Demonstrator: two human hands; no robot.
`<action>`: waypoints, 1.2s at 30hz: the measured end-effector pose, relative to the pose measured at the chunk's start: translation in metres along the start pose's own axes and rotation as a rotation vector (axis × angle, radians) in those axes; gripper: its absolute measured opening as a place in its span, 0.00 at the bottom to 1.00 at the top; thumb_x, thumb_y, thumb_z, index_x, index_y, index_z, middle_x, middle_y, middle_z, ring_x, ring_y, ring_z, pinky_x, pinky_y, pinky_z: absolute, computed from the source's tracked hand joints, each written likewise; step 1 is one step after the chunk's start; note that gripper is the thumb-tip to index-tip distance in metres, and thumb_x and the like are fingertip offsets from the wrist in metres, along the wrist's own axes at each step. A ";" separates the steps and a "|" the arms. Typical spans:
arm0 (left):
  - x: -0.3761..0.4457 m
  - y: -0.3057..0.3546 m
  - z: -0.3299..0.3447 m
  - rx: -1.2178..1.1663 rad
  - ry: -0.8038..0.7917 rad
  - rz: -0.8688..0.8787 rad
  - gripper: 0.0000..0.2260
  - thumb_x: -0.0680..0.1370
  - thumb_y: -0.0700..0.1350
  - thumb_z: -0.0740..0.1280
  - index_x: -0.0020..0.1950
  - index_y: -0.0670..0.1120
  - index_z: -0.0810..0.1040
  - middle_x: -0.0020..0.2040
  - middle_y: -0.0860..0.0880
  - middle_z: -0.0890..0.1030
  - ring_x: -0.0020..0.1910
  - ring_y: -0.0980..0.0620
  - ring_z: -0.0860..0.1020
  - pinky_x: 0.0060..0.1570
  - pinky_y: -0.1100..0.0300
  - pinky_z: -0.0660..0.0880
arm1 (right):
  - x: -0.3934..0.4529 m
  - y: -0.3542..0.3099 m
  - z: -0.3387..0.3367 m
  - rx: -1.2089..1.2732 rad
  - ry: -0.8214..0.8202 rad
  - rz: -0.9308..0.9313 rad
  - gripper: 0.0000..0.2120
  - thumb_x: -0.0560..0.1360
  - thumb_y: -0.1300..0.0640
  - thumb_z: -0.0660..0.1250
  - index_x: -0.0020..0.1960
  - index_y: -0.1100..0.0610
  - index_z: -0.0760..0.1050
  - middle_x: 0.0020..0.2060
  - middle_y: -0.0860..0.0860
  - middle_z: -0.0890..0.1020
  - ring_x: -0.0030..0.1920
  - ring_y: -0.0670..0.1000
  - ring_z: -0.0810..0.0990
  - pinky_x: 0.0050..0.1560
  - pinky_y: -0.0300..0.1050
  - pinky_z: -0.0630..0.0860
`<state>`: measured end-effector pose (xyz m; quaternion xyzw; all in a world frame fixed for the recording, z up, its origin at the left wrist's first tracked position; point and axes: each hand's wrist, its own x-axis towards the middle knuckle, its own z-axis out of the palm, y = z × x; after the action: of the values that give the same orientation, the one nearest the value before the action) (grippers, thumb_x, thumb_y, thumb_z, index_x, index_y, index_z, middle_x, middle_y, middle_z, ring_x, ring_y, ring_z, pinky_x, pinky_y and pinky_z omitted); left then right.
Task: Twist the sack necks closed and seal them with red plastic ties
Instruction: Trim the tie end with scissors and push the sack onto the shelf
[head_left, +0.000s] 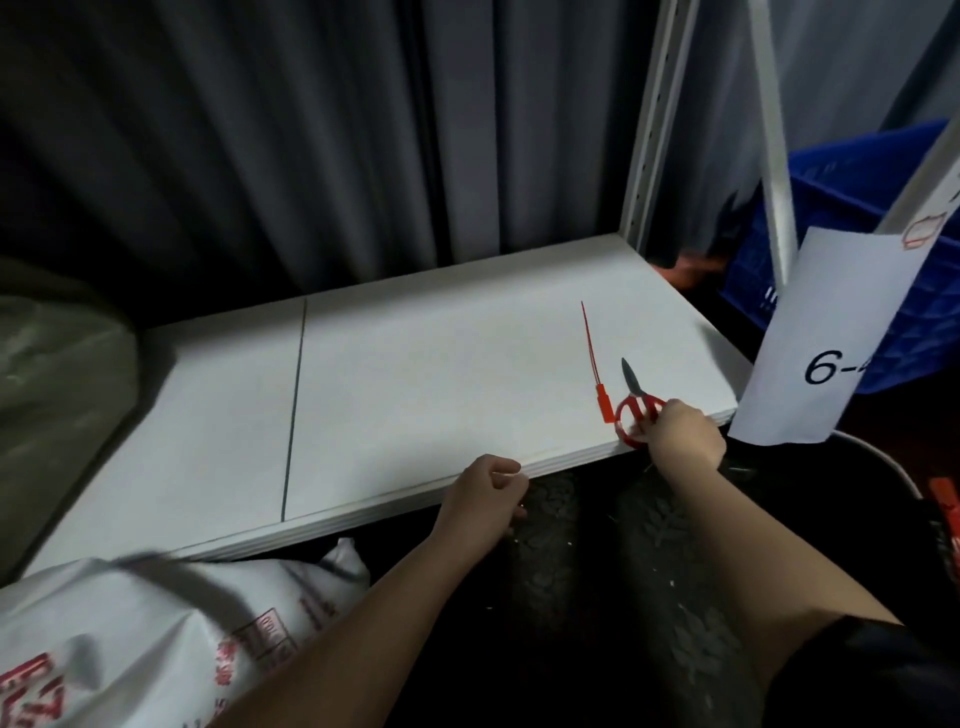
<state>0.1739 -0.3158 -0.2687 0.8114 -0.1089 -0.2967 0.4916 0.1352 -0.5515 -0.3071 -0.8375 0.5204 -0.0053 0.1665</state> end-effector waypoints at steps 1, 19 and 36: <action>-0.003 0.001 -0.003 -0.003 0.004 -0.003 0.06 0.78 0.45 0.63 0.55 0.49 0.73 0.47 0.53 0.78 0.41 0.52 0.81 0.42 0.57 0.78 | 0.000 0.000 -0.003 0.045 -0.011 -0.008 0.14 0.79 0.53 0.60 0.56 0.62 0.74 0.51 0.59 0.80 0.53 0.61 0.78 0.42 0.47 0.71; -0.238 0.043 -0.185 -0.127 0.340 0.064 0.04 0.79 0.42 0.62 0.47 0.45 0.76 0.42 0.46 0.81 0.34 0.52 0.78 0.31 0.63 0.72 | -0.305 -0.135 -0.132 0.197 -0.396 -0.678 0.06 0.72 0.55 0.61 0.40 0.51 0.76 0.39 0.46 0.85 0.41 0.48 0.84 0.52 0.44 0.77; -0.392 -0.114 -0.294 0.218 0.671 -0.408 0.47 0.66 0.55 0.76 0.75 0.44 0.53 0.73 0.39 0.58 0.72 0.40 0.61 0.69 0.53 0.62 | -0.539 -0.196 -0.045 0.114 -0.516 -0.985 0.55 0.64 0.35 0.72 0.77 0.54 0.44 0.77 0.52 0.52 0.76 0.55 0.52 0.73 0.57 0.56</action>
<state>0.0202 0.1396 -0.1199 0.9156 0.1898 -0.0938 0.3419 0.0500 -0.0143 -0.1199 -0.9455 0.0089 0.0944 0.3114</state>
